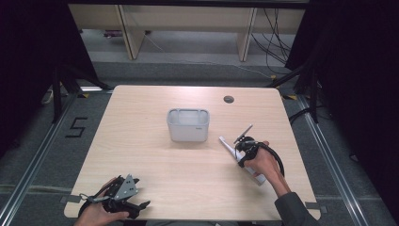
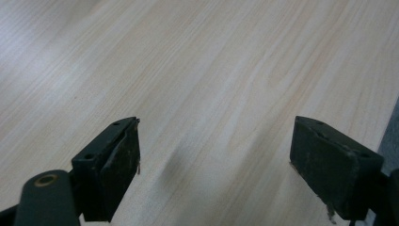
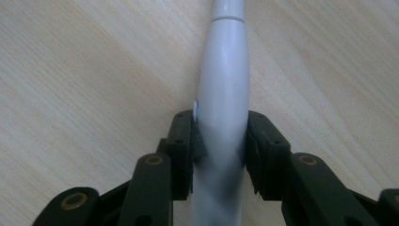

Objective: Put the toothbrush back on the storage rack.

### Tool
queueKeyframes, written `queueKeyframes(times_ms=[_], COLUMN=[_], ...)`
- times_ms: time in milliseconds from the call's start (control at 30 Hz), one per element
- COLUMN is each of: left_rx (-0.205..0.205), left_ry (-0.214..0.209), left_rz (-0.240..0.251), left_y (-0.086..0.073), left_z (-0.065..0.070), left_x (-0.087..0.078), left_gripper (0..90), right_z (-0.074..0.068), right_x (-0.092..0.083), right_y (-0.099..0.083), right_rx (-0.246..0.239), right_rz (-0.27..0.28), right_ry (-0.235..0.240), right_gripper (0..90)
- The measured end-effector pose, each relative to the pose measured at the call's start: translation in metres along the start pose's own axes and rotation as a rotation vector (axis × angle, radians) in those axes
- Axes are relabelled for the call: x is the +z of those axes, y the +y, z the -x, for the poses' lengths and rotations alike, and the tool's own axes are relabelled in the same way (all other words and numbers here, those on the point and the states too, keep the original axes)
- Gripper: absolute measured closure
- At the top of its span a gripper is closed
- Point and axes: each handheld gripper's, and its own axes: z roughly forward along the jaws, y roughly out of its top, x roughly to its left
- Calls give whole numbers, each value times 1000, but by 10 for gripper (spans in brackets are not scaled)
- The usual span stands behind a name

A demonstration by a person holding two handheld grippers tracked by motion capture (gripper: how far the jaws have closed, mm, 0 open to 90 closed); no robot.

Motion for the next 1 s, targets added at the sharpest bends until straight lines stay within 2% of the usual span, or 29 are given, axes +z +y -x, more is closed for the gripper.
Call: queueKeyframes(times_ms=[100,133,267,300,333,500,533,633,667,700,833,867,967,1000], left_rx=[9,18,5,33,2,19,11,11,17,-2,23,-2,11,6], left_ry=[0,5,-2,3,2,6,-2,1,6,0,2,-3,-1,-1], left_rz=[-1,-5,4,-16,-1,-5,0,-1,-1,2,-9,4,0,4], left_y=[0,0,0,0,0,0,0,0,0,0,1,0,0,0], left_z=[-1,-1,-1,-3,0,-1,-1,-1,-1,0,-2,0,-1,-1], left_x=[0,-1,0,-1,0,-1,0,-1,-1,0,-1,0,-1,-1], left_gripper=[163,163,163,163,163,163,163,163,163,163,163,163,163,163], right_z=[1,2,2,2,1,-1,0,0,-1,-1,-1,0,1,3], right_x=[0,0,0,0,0,0,0,0,0,0,0,0,0,2], right_y=[2,4,6,6,7,9,10,10,12,12,12,12,12,12], right_rx=[-1,-18,-21,-29,-28,-15,-42,-46,-48,-48,-49,-66,-83,-105], right_rz=[-24,-36,-58,-60,-74,-94,-102,-107,-124,-124,-132,-135,-148,-146], right_ry=[3,4,5,4,3,3,0,-8,-9,-9,-15,-18,-13,-29], right_gripper=[653,653,654,655,655,657,658,658,660,660,660,661,662,662])
